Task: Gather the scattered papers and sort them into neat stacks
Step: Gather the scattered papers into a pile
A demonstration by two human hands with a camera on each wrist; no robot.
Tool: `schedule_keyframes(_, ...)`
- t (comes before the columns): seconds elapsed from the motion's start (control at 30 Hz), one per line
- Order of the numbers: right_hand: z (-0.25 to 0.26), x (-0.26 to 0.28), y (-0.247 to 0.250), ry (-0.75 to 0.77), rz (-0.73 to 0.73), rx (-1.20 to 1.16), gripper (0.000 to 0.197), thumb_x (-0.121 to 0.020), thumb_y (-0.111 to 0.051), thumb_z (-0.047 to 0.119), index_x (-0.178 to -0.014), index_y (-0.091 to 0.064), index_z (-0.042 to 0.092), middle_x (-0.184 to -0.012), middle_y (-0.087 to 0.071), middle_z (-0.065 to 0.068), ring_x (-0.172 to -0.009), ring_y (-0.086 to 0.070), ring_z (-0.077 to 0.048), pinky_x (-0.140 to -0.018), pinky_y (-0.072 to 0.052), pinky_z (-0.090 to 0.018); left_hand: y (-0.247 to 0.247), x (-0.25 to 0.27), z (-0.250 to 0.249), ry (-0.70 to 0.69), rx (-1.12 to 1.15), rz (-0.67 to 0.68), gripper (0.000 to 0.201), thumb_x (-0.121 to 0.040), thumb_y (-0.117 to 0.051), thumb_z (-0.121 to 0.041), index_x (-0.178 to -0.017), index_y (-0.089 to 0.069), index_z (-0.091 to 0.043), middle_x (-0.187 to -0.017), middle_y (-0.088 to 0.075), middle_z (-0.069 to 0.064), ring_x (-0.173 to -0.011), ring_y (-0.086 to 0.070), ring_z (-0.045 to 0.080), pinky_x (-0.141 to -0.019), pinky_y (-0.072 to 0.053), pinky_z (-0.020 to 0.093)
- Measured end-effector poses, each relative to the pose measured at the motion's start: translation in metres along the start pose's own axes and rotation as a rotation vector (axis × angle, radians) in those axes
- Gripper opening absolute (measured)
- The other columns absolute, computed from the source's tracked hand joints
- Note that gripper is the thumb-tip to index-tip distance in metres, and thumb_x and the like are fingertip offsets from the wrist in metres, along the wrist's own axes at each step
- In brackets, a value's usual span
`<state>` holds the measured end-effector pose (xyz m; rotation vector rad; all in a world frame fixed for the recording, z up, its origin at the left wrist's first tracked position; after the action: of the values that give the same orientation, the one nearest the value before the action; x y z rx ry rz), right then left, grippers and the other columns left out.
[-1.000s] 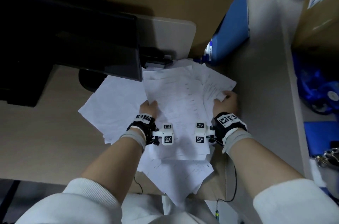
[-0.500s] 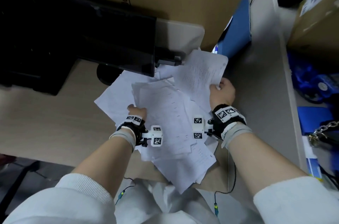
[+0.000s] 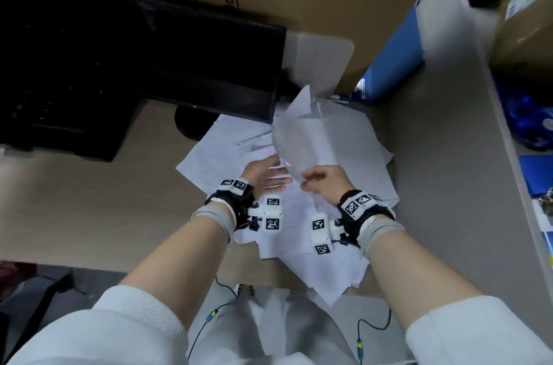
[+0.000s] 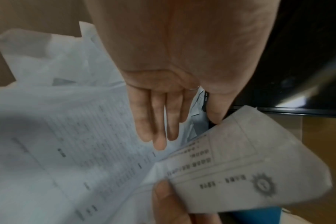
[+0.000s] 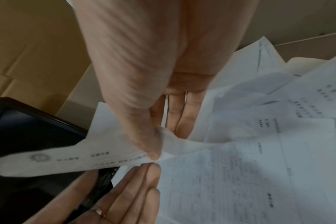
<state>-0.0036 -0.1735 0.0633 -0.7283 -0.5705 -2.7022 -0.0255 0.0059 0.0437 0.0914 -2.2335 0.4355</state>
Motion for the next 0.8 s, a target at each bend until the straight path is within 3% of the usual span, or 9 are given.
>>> schedule_keyframes(0.1,-0.011,0.005,-0.009,-0.04,0.025,0.037,0.028,-0.075,-0.076,-0.01,-0.091,-0.074,0.014,-0.078,-0.069,0.006,-0.073,-0.063,-0.005,-0.073,-0.05,-0.012,0.01,-0.001,0.014,0.029,-0.002,0.009,0.072,-0.089,-0.059,-0.068,-0.128,-0.059,-0.008,-0.115,-0.074,0.011,-0.1,-0.074,0.029,-0.087,-0.059,0.042)
schedule_keyframes(0.23,-0.017,0.01,-0.02,-0.075,0.112,0.115,0.028,-0.076,-0.074,-0.01,-0.091,-0.075,0.014,-0.081,-0.069,-0.003,-0.073,-0.059,-0.009,-0.07,-0.047,-0.013,0.013,-0.001,0.022,0.054,0.0,0.037,0.069,-0.089,-0.053,-0.073,-0.122,-0.063,-0.013,-0.113,-0.073,0.008,-0.106,-0.072,0.03,-0.096,-0.056,0.047)
schedule_keyframes(0.3,-0.021,0.012,-0.022,-0.09,0.151,0.128,0.033,-0.076,-0.072,-0.011,-0.084,-0.074,0.02,-0.084,-0.07,-0.004,-0.078,-0.059,-0.012,-0.072,-0.047,-0.015,0.015,-0.004,0.026,0.075,0.005,0.022,0.055,-0.093,-0.057,-0.061,-0.12,-0.062,-0.013,-0.116,-0.072,0.01,-0.107,-0.07,0.032,-0.092,-0.057,0.046)
schedule_keyframes(0.37,-0.026,0.014,-0.021,-0.099,0.156,0.142,0.037,-0.076,-0.071,-0.01,-0.079,-0.074,0.027,-0.083,-0.072,-0.001,-0.08,-0.061,-0.011,-0.074,-0.047,-0.015,0.018,-0.007,0.029,0.074,-0.002,-0.039,0.027,-0.097,-0.059,-0.033,-0.106,-0.062,-0.008,-0.11,-0.07,0.015,-0.099,-0.07,0.033,-0.085,-0.06,0.043)
schedule_keyframes(0.43,-0.033,0.014,-0.019,-0.105,0.142,0.161,0.032,-0.076,-0.07,-0.002,-0.078,-0.076,0.03,-0.084,-0.075,0.003,-0.078,-0.063,-0.008,-0.075,-0.048,-0.016,0.023,-0.011,0.034,0.051,-0.029,-0.147,0.008,-0.089,-0.053,-0.008,-0.093,-0.059,-0.003,-0.1,-0.068,0.019,-0.091,-0.071,0.034,-0.076,-0.063,0.04)
schedule_keyframes(0.6,-0.048,0.012,-0.012,-0.163,0.169,0.133,0.043,-0.075,-0.064,-0.012,-0.1,-0.076,0.02,-0.096,-0.075,0.002,-0.093,-0.069,-0.007,-0.07,-0.05,-0.014,0.044,-0.029,0.061,0.091,-0.081,-0.246,0.016,-0.083,-0.046,0.012,-0.088,-0.06,0.003,-0.091,-0.069,0.018,-0.095,-0.07,0.035,-0.062,-0.06,0.03)
schedule_keyframes(0.67,-0.051,0.011,-0.008,-0.192,0.173,0.123,0.043,-0.076,-0.06,-0.016,-0.102,-0.076,0.015,-0.097,-0.075,-0.004,-0.09,-0.068,-0.009,-0.068,-0.052,-0.015,0.05,-0.035,0.065,0.074,-0.105,-0.31,0.017,-0.089,-0.048,0.006,-0.079,-0.056,-0.004,-0.086,-0.064,0.014,-0.085,-0.066,0.032,-0.067,-0.057,0.031)
schedule_keyframes(0.73,-0.055,0.007,-0.002,-0.226,0.181,0.118,0.04,-0.078,-0.057,-0.016,-0.098,-0.076,0.012,-0.09,-0.075,-0.008,-0.078,-0.065,-0.012,-0.062,-0.049,-0.013,0.052,-0.036,0.066,0.056,-0.065,-0.395,0.016,-0.101,-0.048,-0.01,-0.087,-0.055,-0.015,-0.085,-0.059,0.004,-0.076,-0.06,0.024,-0.068,-0.055,0.035)
schedule_keyframes(0.8,-0.058,0.001,0.006,-0.243,0.144,0.137,0.034,-0.08,-0.058,-0.008,-0.091,-0.077,0.018,-0.085,-0.076,-0.003,-0.073,-0.063,-0.01,-0.063,-0.048,-0.015,0.052,-0.038,0.068,0.064,-0.067,-0.433,0.009,-0.099,-0.05,-0.016,-0.093,-0.058,-0.014,-0.089,-0.06,0.007,-0.084,-0.061,0.027,-0.074,-0.057,0.041)
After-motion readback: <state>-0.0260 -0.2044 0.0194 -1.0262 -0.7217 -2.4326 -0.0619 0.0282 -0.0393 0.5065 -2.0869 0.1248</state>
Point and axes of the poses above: each hand's wrist, its own x-axis away from the middle knuckle, its own y-axis out of the back of the hand, z = x × y, the point moved 4 cm from there along -x, towards the middle knuckle
